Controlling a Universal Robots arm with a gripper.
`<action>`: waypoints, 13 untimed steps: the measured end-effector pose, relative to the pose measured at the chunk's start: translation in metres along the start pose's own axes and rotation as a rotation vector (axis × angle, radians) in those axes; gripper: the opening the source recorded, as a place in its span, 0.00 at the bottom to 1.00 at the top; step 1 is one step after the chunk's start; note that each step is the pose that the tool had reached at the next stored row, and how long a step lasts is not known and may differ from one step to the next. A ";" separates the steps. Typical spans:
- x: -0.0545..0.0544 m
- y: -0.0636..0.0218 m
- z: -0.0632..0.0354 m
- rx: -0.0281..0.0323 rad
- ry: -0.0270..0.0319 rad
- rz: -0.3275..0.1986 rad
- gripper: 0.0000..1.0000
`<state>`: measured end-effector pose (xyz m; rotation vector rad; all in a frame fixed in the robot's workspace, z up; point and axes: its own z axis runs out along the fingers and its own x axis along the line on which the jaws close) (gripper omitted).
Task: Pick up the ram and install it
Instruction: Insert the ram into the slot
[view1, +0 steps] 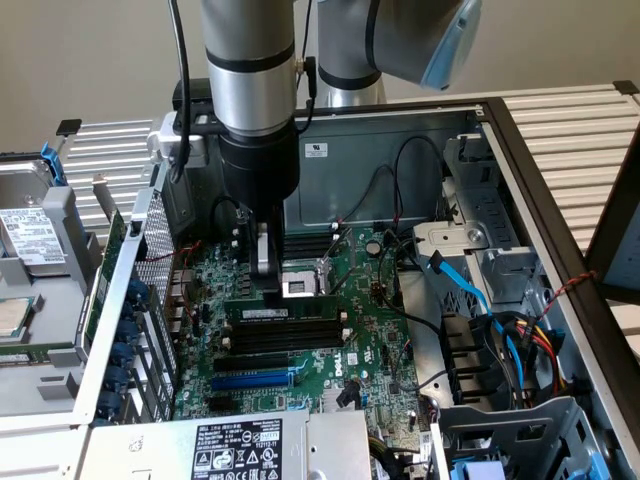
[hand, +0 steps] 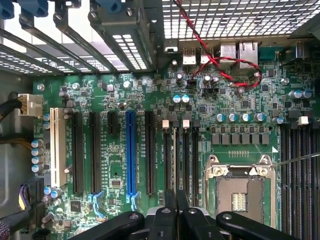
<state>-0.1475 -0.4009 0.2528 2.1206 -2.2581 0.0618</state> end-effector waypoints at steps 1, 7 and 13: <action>0.001 -0.0001 0.0003 0.0000 -0.0002 0.000 0.12; 0.003 -0.0023 0.0016 0.0000 0.0000 0.000 0.12; 0.003 -0.0043 0.0024 0.0000 -0.0001 0.000 0.12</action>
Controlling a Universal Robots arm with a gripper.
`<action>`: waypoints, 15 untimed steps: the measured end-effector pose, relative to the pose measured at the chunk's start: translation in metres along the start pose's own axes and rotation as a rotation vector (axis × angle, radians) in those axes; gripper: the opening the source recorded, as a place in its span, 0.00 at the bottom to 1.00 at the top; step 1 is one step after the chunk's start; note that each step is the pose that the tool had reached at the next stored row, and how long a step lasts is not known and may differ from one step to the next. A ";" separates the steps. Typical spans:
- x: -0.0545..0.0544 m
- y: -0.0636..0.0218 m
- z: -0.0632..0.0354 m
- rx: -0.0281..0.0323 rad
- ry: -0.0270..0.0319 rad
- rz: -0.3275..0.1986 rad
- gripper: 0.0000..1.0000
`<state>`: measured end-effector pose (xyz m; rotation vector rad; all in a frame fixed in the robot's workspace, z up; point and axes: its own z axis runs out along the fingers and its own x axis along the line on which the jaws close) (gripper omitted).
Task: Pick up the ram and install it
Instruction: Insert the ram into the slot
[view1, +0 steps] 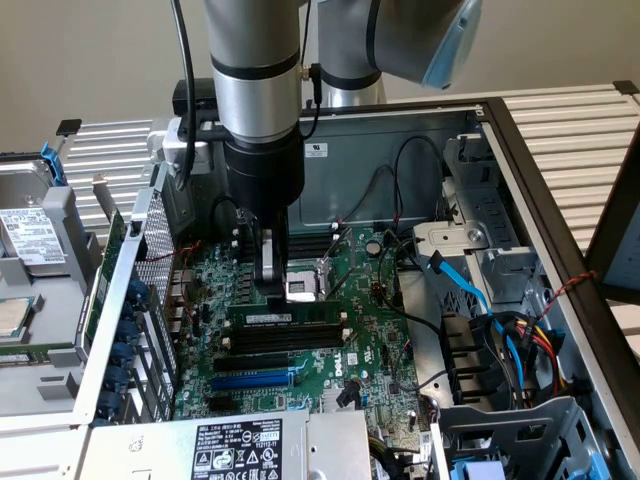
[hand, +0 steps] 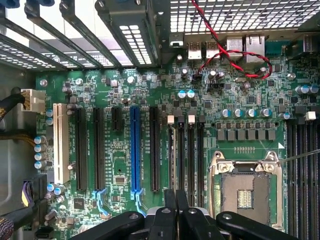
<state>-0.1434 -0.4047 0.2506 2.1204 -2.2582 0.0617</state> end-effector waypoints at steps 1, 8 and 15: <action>0.000 -0.0001 0.0007 0.0003 -0.0005 0.000 0.12; 0.000 -0.0001 0.0041 0.0001 -0.0001 0.000 0.12; 0.000 -0.0001 0.0069 0.0002 -0.0002 0.000 0.12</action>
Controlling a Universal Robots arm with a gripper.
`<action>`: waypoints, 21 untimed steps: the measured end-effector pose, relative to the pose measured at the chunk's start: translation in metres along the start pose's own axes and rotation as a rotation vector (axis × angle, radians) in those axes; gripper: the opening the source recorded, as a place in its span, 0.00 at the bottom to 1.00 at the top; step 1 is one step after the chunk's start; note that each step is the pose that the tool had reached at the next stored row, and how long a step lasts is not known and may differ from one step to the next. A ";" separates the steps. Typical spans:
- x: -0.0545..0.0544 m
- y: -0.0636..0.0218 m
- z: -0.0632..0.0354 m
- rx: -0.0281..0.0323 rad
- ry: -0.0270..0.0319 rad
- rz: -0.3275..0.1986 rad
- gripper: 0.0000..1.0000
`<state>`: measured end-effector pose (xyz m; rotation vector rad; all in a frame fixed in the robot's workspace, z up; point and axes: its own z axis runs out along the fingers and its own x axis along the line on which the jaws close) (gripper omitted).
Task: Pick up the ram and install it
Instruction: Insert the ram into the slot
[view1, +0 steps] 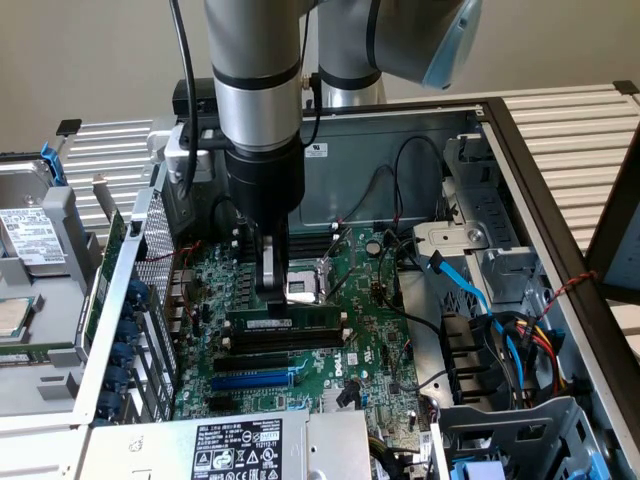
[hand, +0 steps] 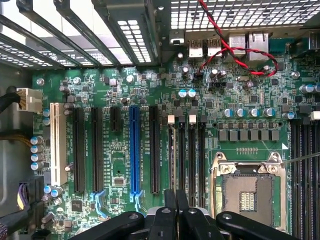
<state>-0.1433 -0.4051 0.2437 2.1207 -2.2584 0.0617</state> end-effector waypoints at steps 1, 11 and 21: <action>0.000 0.0000 0.0009 -0.0001 0.0001 0.000 0.12; 0.000 0.0000 0.0032 -0.0003 0.0002 0.000 0.12; 0.000 0.0000 0.0037 0.0067 0.0078 0.000 0.12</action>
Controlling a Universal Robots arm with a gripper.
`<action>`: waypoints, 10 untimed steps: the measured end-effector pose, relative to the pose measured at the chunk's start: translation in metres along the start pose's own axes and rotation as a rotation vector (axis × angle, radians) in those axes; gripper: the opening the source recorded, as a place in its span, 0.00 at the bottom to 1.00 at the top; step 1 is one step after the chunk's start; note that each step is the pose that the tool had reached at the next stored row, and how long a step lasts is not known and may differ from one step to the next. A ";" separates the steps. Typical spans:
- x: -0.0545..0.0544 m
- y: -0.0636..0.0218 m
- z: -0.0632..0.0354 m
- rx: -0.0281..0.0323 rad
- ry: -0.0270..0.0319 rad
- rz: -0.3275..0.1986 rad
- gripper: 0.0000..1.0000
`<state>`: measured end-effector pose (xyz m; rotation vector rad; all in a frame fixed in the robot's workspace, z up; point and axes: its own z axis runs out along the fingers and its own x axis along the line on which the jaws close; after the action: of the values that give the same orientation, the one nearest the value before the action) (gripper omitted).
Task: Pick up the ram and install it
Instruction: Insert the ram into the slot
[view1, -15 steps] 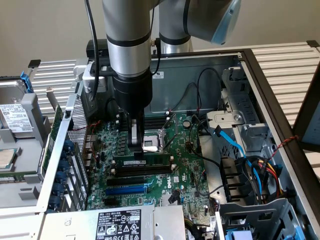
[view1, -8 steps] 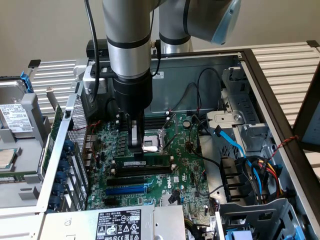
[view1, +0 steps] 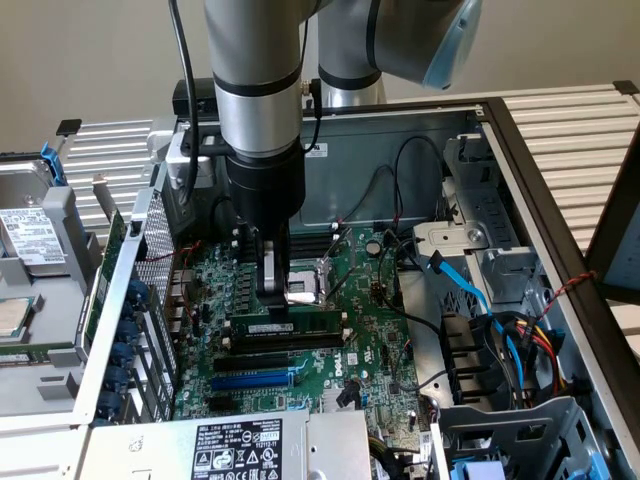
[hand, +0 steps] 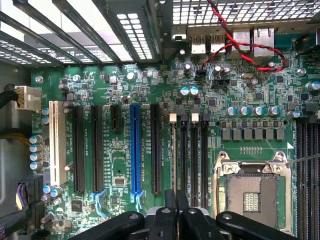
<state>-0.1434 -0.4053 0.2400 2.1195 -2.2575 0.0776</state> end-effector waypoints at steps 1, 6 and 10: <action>0.000 0.0000 0.0000 0.0001 0.0000 0.000 0.12; 0.000 0.0000 0.0000 0.0041 0.0008 0.000 0.12; 0.000 0.0000 0.0000 0.0051 0.0009 0.000 0.12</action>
<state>-0.1434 -0.4053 0.2400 2.1212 -2.2597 0.0843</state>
